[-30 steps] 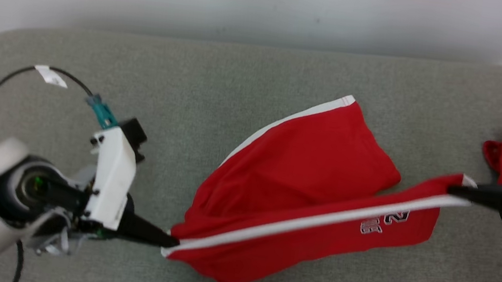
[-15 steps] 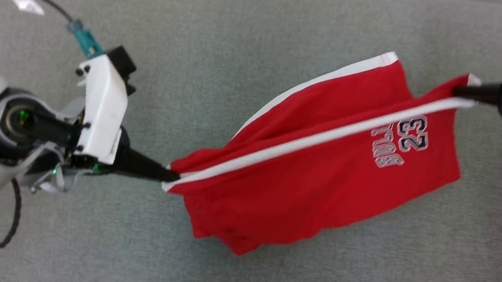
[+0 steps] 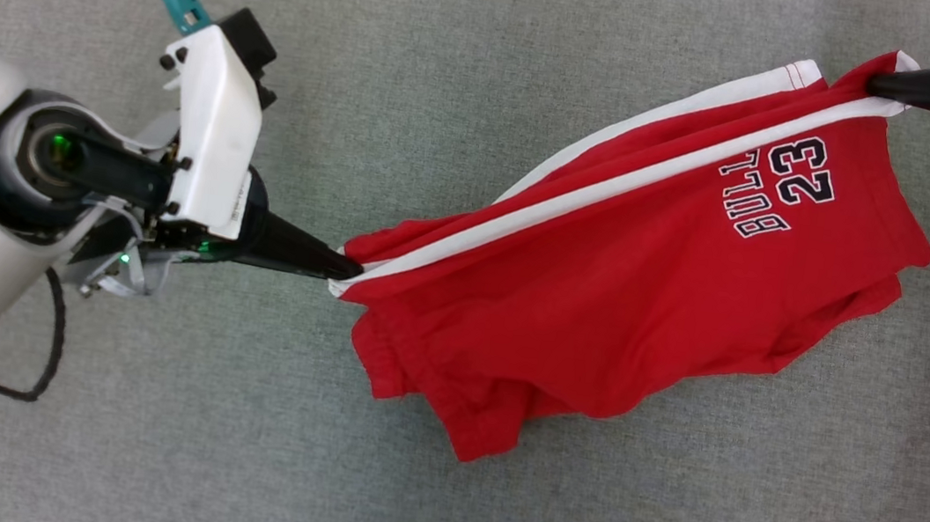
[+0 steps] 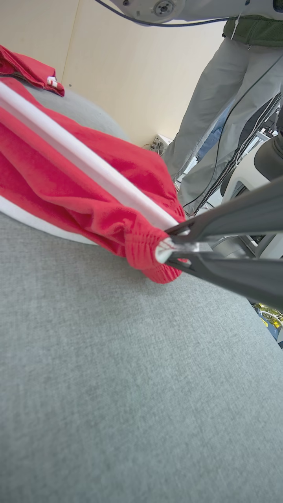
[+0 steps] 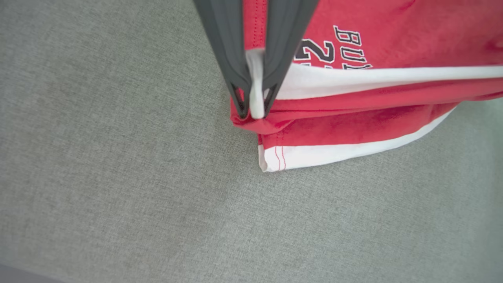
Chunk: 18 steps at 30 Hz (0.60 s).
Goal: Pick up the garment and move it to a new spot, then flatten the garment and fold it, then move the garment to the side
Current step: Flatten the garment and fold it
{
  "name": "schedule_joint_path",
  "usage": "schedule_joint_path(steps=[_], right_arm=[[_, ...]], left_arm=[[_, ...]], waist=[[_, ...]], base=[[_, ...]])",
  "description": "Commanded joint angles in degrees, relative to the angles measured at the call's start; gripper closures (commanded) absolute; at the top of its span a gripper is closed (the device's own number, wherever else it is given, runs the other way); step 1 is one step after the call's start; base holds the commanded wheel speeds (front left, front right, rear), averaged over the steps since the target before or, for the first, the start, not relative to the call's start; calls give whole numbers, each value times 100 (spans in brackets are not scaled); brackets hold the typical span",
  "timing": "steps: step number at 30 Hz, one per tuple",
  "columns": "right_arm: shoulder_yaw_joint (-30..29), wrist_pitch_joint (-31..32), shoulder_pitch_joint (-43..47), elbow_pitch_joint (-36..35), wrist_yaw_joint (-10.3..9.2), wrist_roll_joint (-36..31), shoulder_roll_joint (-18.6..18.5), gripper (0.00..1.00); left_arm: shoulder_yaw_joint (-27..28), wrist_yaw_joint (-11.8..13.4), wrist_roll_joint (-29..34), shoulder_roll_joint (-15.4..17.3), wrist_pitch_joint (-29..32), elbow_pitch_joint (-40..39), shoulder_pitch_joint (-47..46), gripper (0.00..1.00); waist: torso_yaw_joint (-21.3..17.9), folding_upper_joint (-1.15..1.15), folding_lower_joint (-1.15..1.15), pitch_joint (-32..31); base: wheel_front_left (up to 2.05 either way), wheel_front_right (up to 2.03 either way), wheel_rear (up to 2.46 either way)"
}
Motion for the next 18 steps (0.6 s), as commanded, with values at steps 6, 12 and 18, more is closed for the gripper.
schedule_joint_path(steps=[6, 12, 18], right_arm=[[-123, -289, 33, 164, -24, -267, 64, 0], [-195, -508, 216, 111, -22, -339, 140, 0], [-209, -1219, 483, -240, -22, -425, 153, 0]], left_arm=[[-28, -24, 165, -28, -74, 193, -63, 0], [7, -94, 193, -130, -174, 269, -58, 0], [177, -197, 206, -218, -542, 452, 17, 0]], waist=[[3, 0, -1, -28], [22, 0, -1, -162], [-13, 0, -1, -460]], base=[[0, 0, 0], [0, 0, 0], [0, 0, 0]])
